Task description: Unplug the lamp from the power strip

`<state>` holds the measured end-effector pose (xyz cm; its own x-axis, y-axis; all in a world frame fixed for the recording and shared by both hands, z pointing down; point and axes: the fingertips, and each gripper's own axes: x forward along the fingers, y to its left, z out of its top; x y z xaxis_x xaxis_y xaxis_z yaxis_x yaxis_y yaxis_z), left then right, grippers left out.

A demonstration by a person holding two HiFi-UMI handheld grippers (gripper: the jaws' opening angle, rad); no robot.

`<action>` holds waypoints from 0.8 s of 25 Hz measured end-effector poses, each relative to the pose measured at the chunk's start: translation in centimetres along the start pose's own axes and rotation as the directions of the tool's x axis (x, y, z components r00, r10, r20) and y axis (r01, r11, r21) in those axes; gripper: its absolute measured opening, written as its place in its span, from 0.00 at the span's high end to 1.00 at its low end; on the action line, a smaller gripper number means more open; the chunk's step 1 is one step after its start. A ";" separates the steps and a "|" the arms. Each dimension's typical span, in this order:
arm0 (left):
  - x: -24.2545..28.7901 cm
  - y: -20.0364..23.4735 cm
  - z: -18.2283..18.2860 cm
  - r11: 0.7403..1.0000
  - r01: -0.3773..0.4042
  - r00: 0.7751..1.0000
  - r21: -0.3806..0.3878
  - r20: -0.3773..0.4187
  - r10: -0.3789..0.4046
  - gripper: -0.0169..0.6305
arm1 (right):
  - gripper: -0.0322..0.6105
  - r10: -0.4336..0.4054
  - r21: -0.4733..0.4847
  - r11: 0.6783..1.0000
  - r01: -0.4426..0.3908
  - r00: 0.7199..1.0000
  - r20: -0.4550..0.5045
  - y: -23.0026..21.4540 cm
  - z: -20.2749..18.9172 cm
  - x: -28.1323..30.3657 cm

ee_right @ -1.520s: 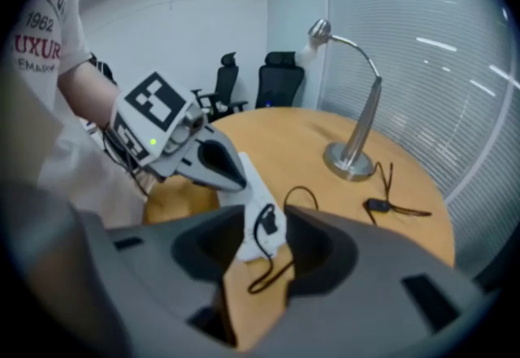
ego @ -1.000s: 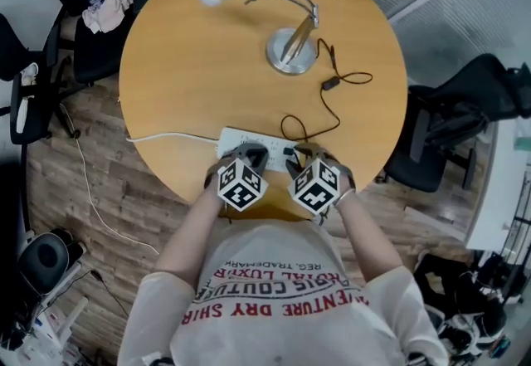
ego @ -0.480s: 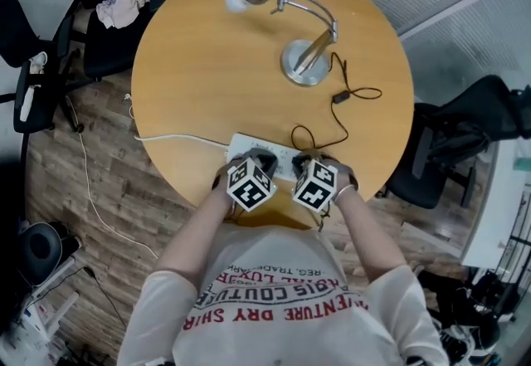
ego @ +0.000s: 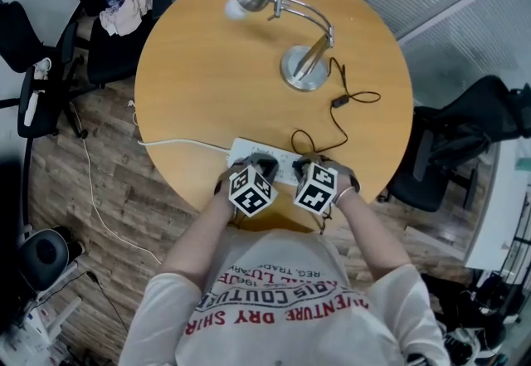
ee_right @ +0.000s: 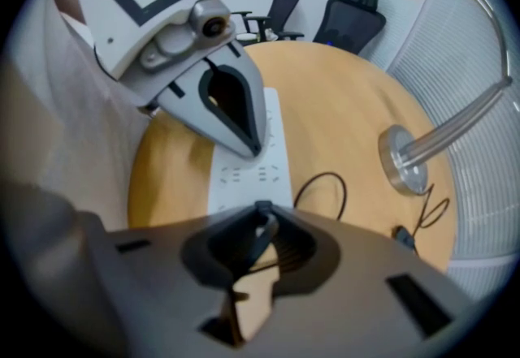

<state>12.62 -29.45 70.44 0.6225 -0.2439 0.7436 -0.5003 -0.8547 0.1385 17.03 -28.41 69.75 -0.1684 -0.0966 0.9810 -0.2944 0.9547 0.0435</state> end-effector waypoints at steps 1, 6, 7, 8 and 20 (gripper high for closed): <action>0.0 0.0 0.0 1.000 0.002 1.000 -0.002 0.004 -0.002 0.93 | 0.84 -0.001 0.001 1.000 0.001 1.000 0.001 0.0 0.0 -0.2; 0.1 0.0 0.0 0.999 0.030 0.999 -0.027 -0.009 -0.030 0.93 | 0.84 0.007 0.008 1.000 -0.007 1.000 0.014 0.3 0.5 -1.4; 0.1 0.0 0.0 0.999 0.028 1.000 -0.020 -0.011 -0.028 0.93 | 0.84 0.011 0.034 0.999 -0.013 0.998 0.058 0.0 1.3 -2.7; 0.1 0.1 0.1 1.000 0.023 1.000 -0.011 -0.012 -0.024 0.93 | 0.84 0.004 0.066 0.998 -0.012 0.994 0.108 -0.8 2.4 -4.5; 0.3 0.2 -0.1 1.000 0.005 1.000 -0.005 -0.010 -0.005 0.93 | 0.84 -0.097 0.155 0.985 0.070 0.980 0.175 -3.3 2.2 -9.2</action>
<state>12.64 -29.61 70.73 0.6190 -0.2350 0.7494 -0.5000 -0.8538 0.1452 17.51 -31.29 60.16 -0.3007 -0.2362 0.9240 -0.4478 0.8904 0.0818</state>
